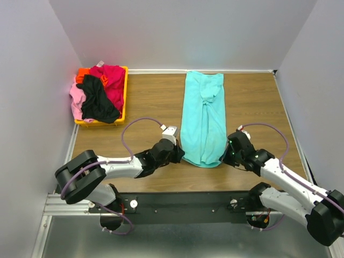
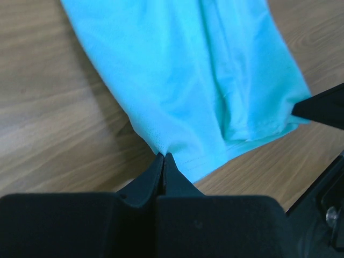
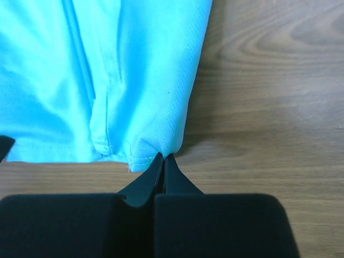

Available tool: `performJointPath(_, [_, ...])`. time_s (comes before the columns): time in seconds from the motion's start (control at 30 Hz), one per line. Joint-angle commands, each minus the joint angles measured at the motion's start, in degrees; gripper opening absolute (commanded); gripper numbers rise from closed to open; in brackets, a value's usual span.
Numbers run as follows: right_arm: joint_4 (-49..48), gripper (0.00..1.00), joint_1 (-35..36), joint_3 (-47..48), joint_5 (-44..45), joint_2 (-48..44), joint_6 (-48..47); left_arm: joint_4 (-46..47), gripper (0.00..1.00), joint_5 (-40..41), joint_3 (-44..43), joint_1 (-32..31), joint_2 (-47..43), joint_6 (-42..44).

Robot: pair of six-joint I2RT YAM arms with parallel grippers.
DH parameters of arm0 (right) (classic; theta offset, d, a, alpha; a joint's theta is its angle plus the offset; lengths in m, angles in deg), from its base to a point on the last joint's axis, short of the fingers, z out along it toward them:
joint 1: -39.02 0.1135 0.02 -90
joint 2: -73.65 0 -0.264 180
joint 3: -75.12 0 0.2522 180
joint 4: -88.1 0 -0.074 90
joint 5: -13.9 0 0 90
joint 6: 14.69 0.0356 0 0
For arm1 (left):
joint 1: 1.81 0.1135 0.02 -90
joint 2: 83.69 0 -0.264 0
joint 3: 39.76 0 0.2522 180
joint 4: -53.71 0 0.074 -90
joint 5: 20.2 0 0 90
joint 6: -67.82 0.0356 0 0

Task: Fold and stack the t-shirts
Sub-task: Fold the tshirt

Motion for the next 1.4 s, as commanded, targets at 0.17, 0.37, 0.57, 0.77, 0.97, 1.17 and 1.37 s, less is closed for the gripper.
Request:
performJointPath(0.17, [-2.2, 0.01, 0.3, 6.3, 11.2, 0.8, -1.8, 7.2, 0.0, 7.0, -7.2, 0.0, 2.3, 5.8])
performJointPath(0.37, [-5.0, 0.01, 0.3, 10.1, 17.2, 4.0, -3.8, 8.9, 0.0, 8.1, -11.9, 1.3, 6.1, 8.7])
performJointPath(0.57, [-7.5, 0.01, 0.3, 14.1, 21.3, 9.4, -5.9, 9.0, 0.0, 9.1, -15.4, 2.7, 10.0, 9.8])
performJointPath(0.77, [-9.7, 0.01, 0.3, 19.1, 26.7, 15.8, -8.4, 9.6, 0.0, 10.1, -17.7, 6.1, 12.4, 10.3])
performJointPath(0.97, [-10.6, 0.01, 0.3, 25.7, 30.5, 24.9, -11.3, 11.2, 0.0, 9.9, -20.8, 7.7, 16.1, 12.1])
performJointPath(1.17, [-11.9, 0.01, -0.4, 31.6, 34.6, 32.0, -13.7, 12.4, 0.0, 8.5, -23.9, 10.9, 19.5, 13.0])
performJointPath(1.37, [-13.4, 0.01, -2.6, 36.5, 35.4, 39.1, -15.4, 13.0, 0.0, 6.7, -27.3, 14.2, 22.6, 14.3])
